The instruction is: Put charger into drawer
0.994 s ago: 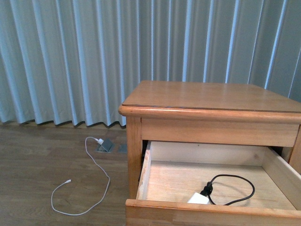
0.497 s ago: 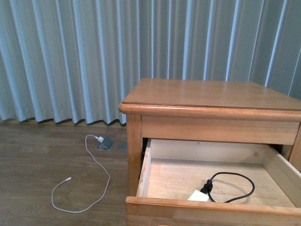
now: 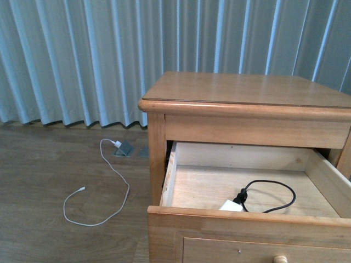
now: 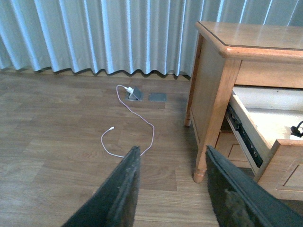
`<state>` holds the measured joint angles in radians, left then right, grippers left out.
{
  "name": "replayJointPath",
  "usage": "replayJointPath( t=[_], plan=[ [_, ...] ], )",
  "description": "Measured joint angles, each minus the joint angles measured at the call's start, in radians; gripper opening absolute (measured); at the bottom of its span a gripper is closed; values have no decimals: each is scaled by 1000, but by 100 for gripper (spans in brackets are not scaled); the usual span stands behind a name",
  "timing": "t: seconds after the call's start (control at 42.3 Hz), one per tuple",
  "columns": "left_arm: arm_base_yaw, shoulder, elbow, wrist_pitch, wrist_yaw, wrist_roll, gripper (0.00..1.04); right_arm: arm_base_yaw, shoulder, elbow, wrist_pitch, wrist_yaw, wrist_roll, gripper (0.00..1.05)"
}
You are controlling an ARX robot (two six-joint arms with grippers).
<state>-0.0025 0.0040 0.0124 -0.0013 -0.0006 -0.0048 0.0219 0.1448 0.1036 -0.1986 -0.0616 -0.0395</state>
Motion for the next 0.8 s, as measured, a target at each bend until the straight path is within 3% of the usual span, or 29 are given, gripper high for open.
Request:
replayJointPath(
  t=[0.142, 0.284, 0.568, 0.804],
  plan=[
    [0, 0, 0, 0, 0, 0, 69, 39, 208, 70, -74, -58, 47, 96],
    [0, 0, 0, 0, 0, 0, 99, 88, 532, 143, 23, -104, 122, 96],
    [0, 0, 0, 0, 0, 1, 99, 199, 1048, 271, 290, -27, 198, 96],
    [0, 0, 0, 0, 0, 1, 99, 214, 1341, 411, 446, 76, 204, 96]
  ],
)
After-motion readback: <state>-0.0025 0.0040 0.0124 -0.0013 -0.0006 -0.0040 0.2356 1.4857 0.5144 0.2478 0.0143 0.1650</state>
